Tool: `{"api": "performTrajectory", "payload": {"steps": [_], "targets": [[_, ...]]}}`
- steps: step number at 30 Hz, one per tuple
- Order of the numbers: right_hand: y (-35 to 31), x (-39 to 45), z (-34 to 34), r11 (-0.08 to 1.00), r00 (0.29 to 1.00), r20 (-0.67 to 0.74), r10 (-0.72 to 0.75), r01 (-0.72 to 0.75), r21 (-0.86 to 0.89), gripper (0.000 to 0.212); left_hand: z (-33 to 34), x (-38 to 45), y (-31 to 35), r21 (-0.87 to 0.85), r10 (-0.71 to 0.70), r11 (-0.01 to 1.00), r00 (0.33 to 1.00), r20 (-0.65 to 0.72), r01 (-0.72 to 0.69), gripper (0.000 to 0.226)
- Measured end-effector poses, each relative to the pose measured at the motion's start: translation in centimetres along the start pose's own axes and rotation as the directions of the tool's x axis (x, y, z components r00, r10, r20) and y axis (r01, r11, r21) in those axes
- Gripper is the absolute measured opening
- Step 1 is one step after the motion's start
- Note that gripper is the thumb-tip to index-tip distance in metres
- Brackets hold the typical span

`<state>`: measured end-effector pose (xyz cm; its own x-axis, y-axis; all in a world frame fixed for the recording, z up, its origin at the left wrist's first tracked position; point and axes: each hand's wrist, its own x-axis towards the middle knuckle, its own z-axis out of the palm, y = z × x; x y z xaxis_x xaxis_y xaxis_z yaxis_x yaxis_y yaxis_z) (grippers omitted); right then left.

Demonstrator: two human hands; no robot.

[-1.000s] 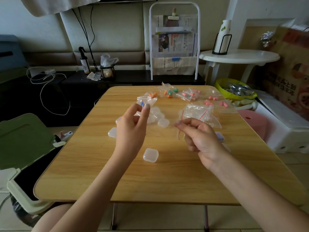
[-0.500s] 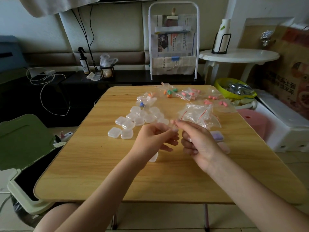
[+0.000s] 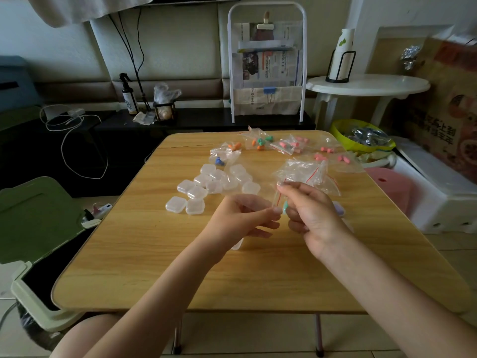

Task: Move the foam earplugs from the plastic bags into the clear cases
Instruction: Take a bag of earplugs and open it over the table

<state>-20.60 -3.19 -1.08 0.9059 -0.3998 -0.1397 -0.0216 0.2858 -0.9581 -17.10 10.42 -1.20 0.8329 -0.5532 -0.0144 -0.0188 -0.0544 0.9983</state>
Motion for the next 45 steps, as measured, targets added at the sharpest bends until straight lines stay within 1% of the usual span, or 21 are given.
{"api": "performTrajectory", "payload": {"steps": [2, 5, 8, 10, 13, 15, 18, 22, 24, 28, 30, 34, 37, 40, 42, 45], "targets": [[0.1, 0.0, 0.0, 1.000, 1.000, -0.003, -0.006, 0.006, -0.003, 0.013, 0.0, -0.1, 0.1, -0.020, 0.005, 1.000, 1.000, 0.013, -0.005, 0.014], [0.4, -0.2, 0.0, 0.999, 1.000, 0.008, -0.014, 0.014, -0.046, 0.011, -0.2, 0.0, -0.1, -0.072, -0.001, 0.997, 1.000, 0.005, 0.001, 0.022], [0.4, -0.3, 0.0, 0.994, 0.998, 0.043, -0.038, 0.042, -0.105, 0.011, -0.5, 0.3, -0.4, -0.105, 0.007, 0.994, 0.998, -0.059, -0.013, 0.010], [0.2, -0.4, 0.2, 0.989, 0.997, 0.067, -0.043, 0.052, -0.141, 0.010, -0.6, 0.4, -0.5, -0.103, 0.011, 0.995, 0.997, -0.070, -0.018, 0.009], [0.1, -0.4, 0.2, 0.982, 0.996, 0.082, -0.036, 0.051, -0.181, 0.021, -0.6, 0.4, -0.4, -0.088, 0.017, 0.996, 0.998, -0.059, -0.023, 0.010], [0.1, -0.5, 0.2, 0.979, 0.996, 0.064, -0.069, 0.080, -0.189, 0.017, -0.5, 0.4, -0.4, -0.078, 0.022, 0.997, 0.998, -0.052, -0.026, 0.007], [0.2, -0.3, 0.1, 0.977, 0.993, 0.031, -0.113, 0.117, -0.177, 0.008, -0.5, 0.3, -0.3, -0.072, 0.022, 0.997, 0.999, -0.050, -0.025, 0.010], [0.2, -0.2, -0.1, 0.979, 0.991, 0.034, -0.130, 0.134, -0.157, 0.009, -0.6, 0.3, -0.3, -0.078, 0.016, 0.997, 0.997, -0.069, -0.022, 0.012], [0.2, -0.2, -0.1, 0.982, 0.993, 0.018, -0.116, 0.117, -0.145, 0.009, -0.6, 0.3, -0.3, -0.069, 0.022, 0.997, 0.998, -0.065, -0.027, 0.014], [-0.2, 0.1, -0.3, 0.994, 0.999, 0.016, -0.034, 0.036, -0.100, 0.012, -0.5, 0.4, -0.4, -0.069, 0.023, 0.997, 0.997, -0.072, -0.028, 0.013], [-0.3, 0.1, -0.3, 0.996, 1.000, 0.006, -0.021, 0.022, -0.089, 0.015, -0.5, 0.5, -0.5, -0.096, 0.009, 0.995, 0.995, -0.101, -0.018, 0.009], [-0.1, 0.2, -0.4, 0.997, 1.000, -0.024, -0.008, 0.006, -0.077, 0.012, -0.8, 0.6, -0.5, -0.175, -0.017, 0.985, 0.991, -0.135, -0.007, 0.019], [-0.2, 0.5, -0.6, 0.993, 1.000, -0.030, -0.006, 0.003, -0.115, 0.015, -1.3, 0.6, -0.3, -0.193, -0.013, 0.981, 0.987, -0.161, -0.018, 0.018], [0.1, 0.6, -0.7, 0.976, 1.000, -0.006, -0.016, 0.014, -0.218, 0.021, -1.6, 0.5, -0.3, -0.188, 0.021, 0.980, 0.981, -0.193, -0.059, 0.014], [0.5, 0.6, -0.6, 0.963, 1.000, -0.004, -0.026, 0.024, -0.270, 0.023, -1.6, 0.5, -0.3, -0.150, 0.051, 0.985, 0.980, -0.192, -0.080, 0.013], [0.9, 0.7, -0.4, 0.968, 0.998, -0.024, -0.060, 0.052, -0.247, 0.014, -1.5, 0.4, -0.3, -0.087, 0.069, 0.993, 0.982, -0.176, -0.085, 0.015]]}}
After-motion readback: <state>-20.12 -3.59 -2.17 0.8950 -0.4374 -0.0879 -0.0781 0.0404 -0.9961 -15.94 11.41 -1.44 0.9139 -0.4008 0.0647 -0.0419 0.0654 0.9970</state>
